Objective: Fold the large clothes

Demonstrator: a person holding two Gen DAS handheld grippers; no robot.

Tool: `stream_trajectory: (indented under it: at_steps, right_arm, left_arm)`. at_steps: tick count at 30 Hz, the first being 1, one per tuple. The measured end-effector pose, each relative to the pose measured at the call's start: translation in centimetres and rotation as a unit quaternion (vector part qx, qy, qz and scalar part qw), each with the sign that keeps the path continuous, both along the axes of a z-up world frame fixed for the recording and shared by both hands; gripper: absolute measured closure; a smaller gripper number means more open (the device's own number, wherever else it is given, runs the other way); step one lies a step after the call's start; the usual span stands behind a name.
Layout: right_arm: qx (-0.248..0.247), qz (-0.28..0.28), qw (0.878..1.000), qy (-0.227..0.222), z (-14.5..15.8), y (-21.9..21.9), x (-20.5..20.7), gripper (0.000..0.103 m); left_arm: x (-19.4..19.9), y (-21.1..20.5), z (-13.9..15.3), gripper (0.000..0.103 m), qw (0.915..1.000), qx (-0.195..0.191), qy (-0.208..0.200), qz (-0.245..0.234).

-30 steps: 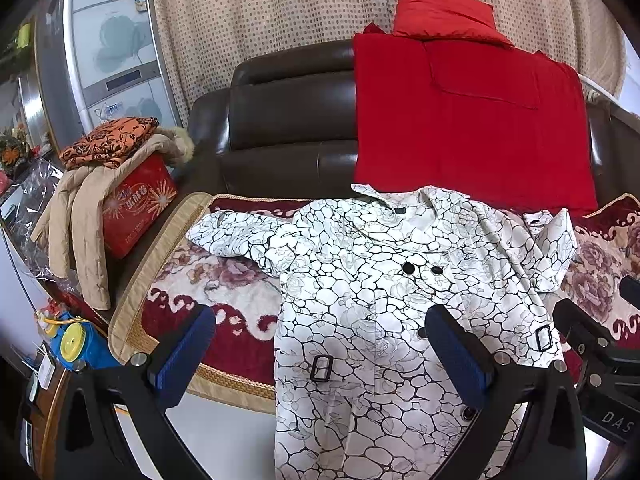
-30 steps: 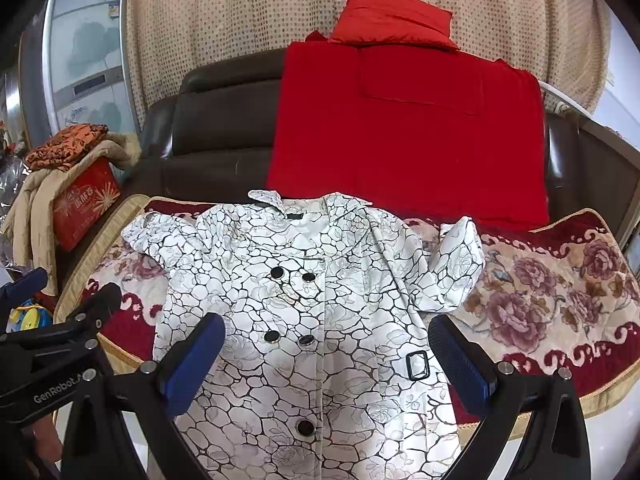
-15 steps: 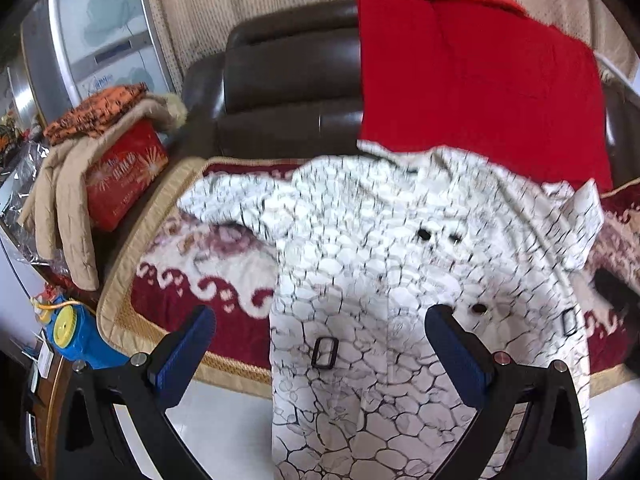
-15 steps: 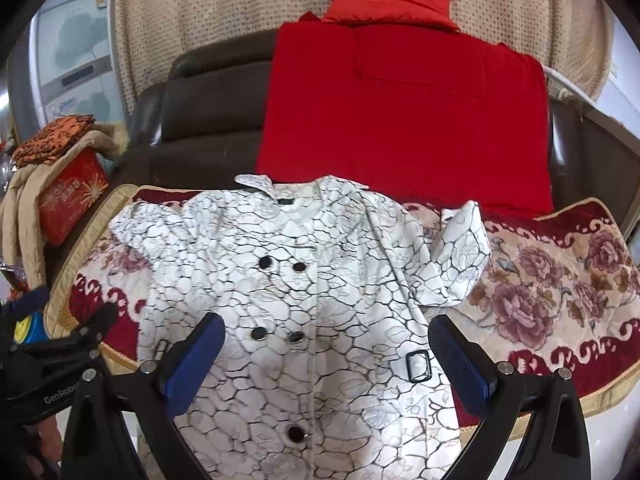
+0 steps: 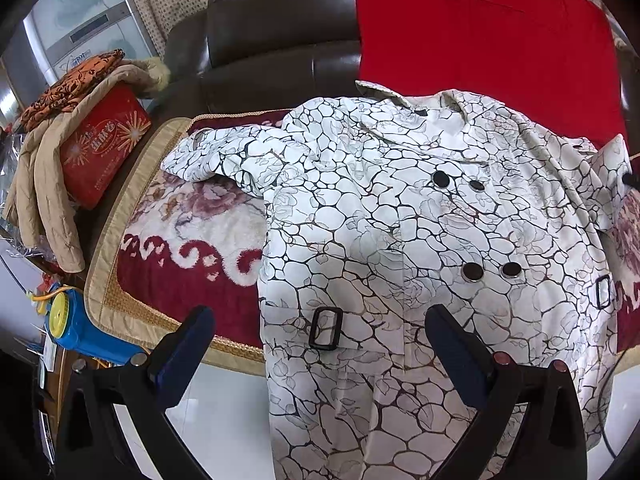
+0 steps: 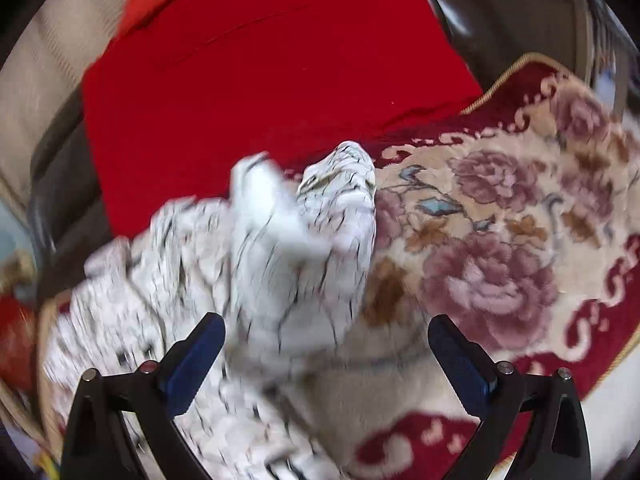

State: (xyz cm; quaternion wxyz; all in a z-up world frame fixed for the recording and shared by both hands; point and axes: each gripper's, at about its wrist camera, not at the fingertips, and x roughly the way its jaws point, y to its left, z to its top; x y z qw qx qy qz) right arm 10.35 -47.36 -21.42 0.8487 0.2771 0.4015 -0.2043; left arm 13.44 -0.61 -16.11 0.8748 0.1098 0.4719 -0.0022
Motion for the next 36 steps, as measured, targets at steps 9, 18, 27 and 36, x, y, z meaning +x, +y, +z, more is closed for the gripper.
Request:
stream_trajectory:
  at_steps: [9, 18, 27, 36]
  right_arm:
    - [0.245, -0.062, 0.956, -0.15, -3.5, -8.3, 2.2, 0.0]
    - [0.36, -0.059, 0.918, -0.153, -8.2, -12.5, 8.4, 0.015]
    - [0.25, -0.021, 0.955, -0.155, -2.3, -8.9, 10.8, 0.082]
    - [0.234, 0.168, 0.922, -0.258, 11.7, 3.2, 14.2, 0.082]
  left_arm:
    - [0.9, 0.7, -0.9, 0.0, 0.9999, 0.009, 0.01, 0.005]
    - [1.6, 0.2, -1.5, 0.0, 0.9997, 0.014, 0.02, 0.004]
    - [1.7, 0.1, -1.4, 0.0, 0.9997, 0.01, 0.021, 0.001]
    - [2.0, 3.4, -0.4, 0.0, 0.9992, -0.012, 0.002, 0.037]
